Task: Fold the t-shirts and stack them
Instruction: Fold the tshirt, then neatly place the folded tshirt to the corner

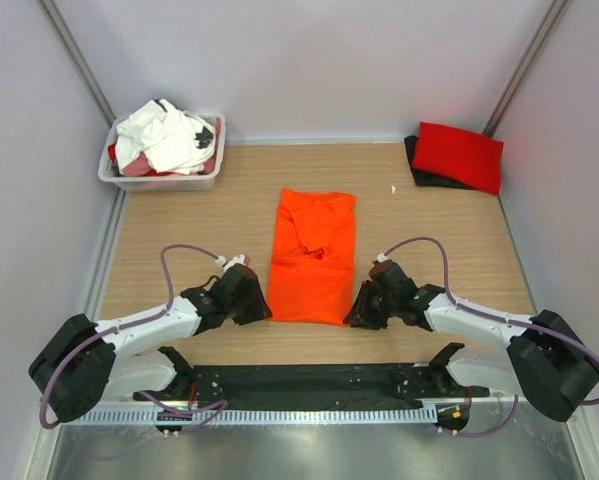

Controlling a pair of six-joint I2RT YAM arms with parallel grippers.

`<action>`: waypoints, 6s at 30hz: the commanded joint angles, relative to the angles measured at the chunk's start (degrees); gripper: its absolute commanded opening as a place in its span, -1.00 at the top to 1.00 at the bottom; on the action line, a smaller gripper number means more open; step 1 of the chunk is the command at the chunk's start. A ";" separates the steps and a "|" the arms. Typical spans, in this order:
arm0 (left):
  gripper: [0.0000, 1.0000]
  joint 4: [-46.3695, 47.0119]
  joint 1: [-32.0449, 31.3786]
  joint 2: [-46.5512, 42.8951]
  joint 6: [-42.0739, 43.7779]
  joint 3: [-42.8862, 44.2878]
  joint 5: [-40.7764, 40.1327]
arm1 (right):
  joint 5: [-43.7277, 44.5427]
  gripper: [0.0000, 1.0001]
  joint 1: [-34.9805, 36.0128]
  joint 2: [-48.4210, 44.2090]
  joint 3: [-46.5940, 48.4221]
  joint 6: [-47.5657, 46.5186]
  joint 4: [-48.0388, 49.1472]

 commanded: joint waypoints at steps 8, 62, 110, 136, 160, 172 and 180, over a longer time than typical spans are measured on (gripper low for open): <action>0.52 2.28 0.37 1.11 -1.45 -2.60 0.21 | 1.93 0.59 0.32 -0.10 -0.75 0.15 -0.28; 1.00 -23.99 9.60 9.01 9.88 39.31 7.24 | 13.27 0.97 -7.93 4.46 38.17 -15.93 -24.53; -0.43 -25.58 27.62 64.12 23.41 83.09 19.63 | -17.15 -0.13 -26.05 53.43 57.89 -22.18 5.69; 1.00 -18.71 25.33 65.61 27.46 80.01 22.36 | -9.94 -0.60 -32.54 29.95 33.44 -24.46 6.31; 1.00 -22.85 25.86 76.08 29.04 85.55 21.39 | -12.40 0.09 -25.34 50.79 37.31 -11.37 24.94; -0.62 -32.24 25.77 63.00 28.95 85.11 9.12 | -14.07 0.97 -27.01 46.32 43.01 -14.95 17.50; -0.98 -41.40 25.51 36.82 29.13 69.76 1.27 | -12.40 0.98 -31.39 44.81 59.35 -26.47 -2.79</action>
